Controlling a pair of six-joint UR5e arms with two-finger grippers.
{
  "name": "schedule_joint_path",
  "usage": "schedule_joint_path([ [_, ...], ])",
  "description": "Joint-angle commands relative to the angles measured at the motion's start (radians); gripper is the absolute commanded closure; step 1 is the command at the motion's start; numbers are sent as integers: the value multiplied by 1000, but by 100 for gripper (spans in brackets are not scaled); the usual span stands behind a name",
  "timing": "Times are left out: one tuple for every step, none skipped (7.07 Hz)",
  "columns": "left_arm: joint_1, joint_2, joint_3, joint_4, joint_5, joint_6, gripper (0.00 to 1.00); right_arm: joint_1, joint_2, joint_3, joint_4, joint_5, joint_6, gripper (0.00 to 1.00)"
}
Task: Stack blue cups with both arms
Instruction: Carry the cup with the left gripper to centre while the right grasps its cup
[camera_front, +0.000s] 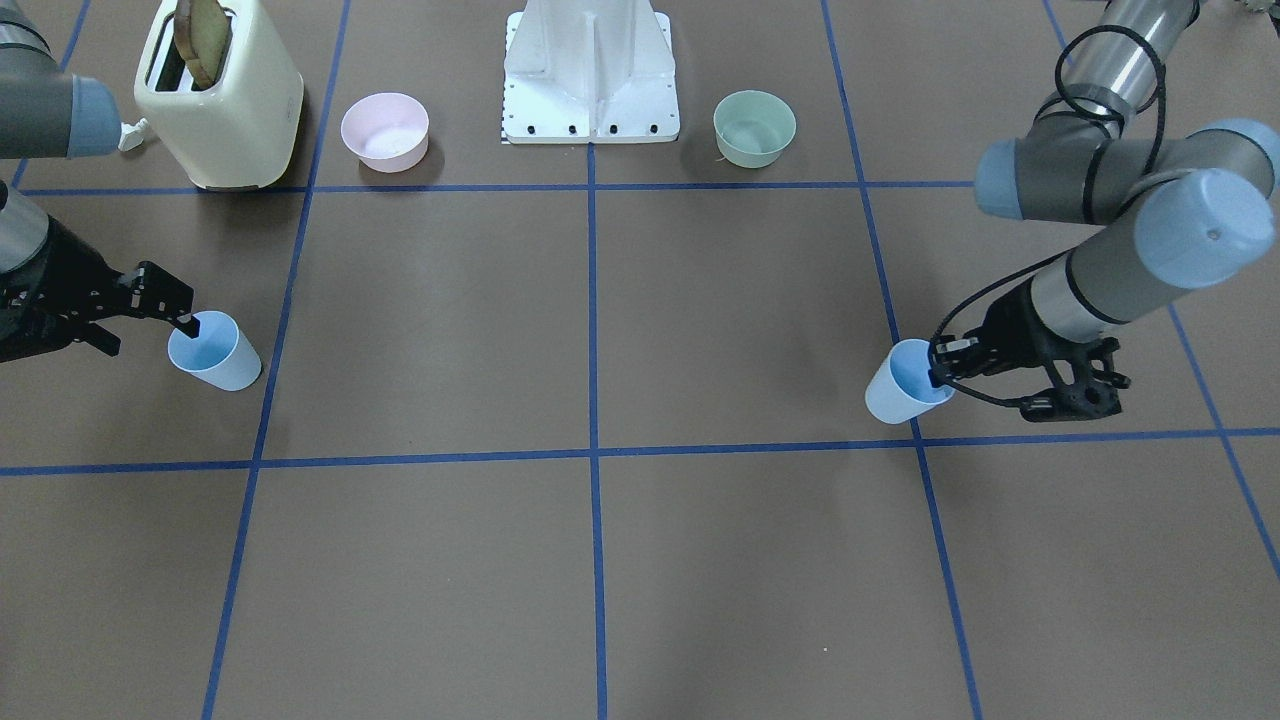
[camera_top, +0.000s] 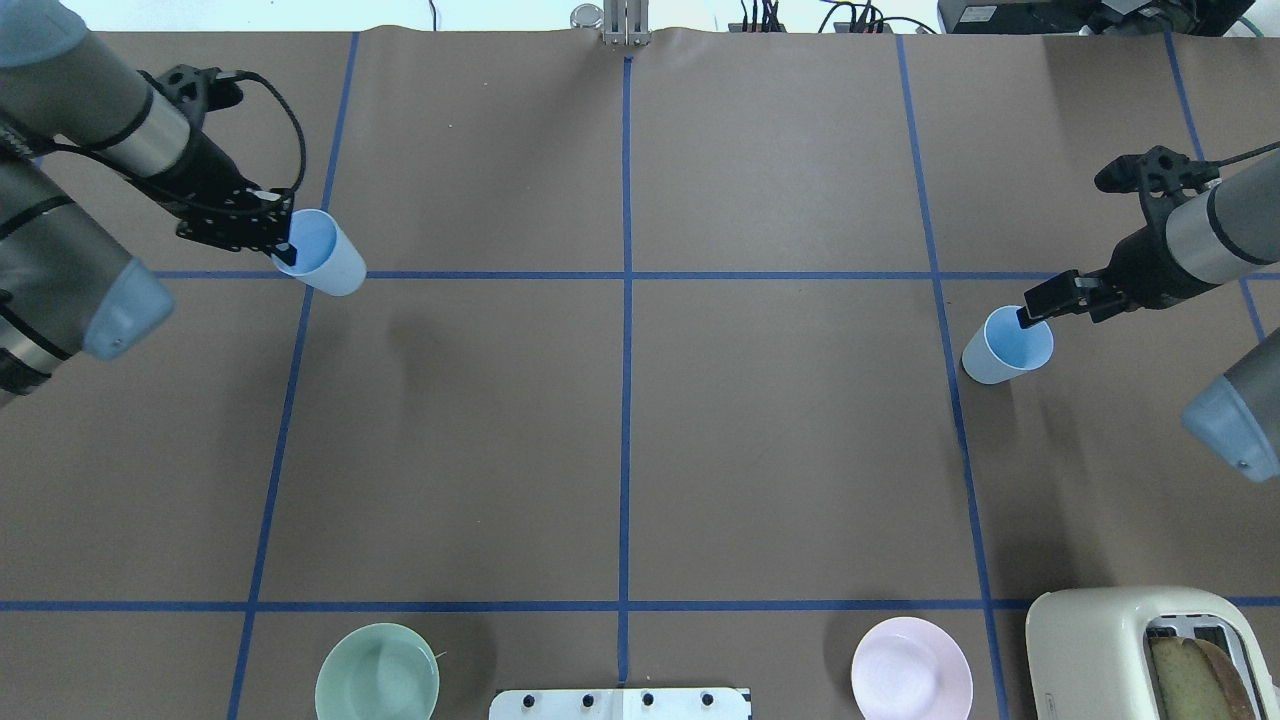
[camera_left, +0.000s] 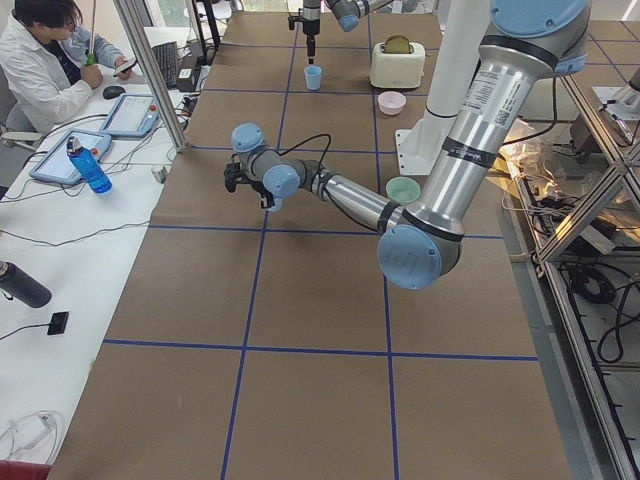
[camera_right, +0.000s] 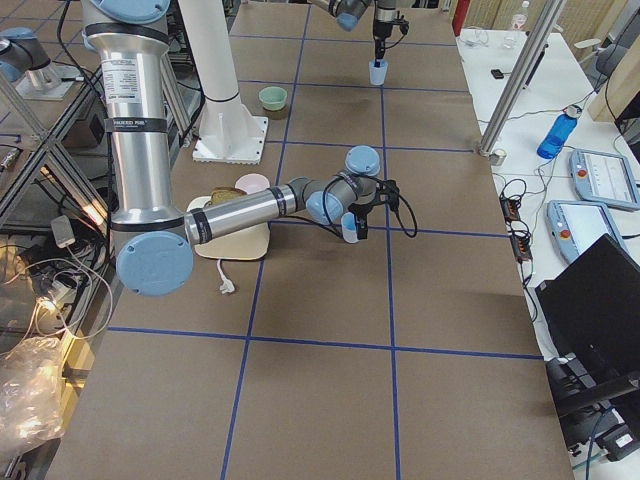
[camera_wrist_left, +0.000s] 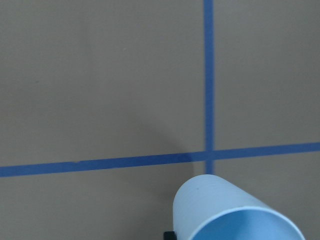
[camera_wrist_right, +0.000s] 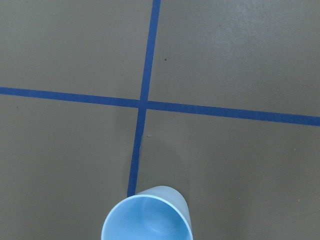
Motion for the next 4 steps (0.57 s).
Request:
schedule_joint_path([
  [110, -109, -31, 4, 10, -261, 100, -26, -8, -11, 1, -27, -18, 6],
  [151, -141, -33, 5, 23, -323, 100, -24, -10, -14, 2, -26, -31, 17],
  [176, -184, -34, 54, 76, -339, 100, -26, -19, -15, 5, -21, -32, 27],
  [228, -233, -51, 144, 136, -339, 100, -26, -13, -22, 4, -17, -35, 34],
])
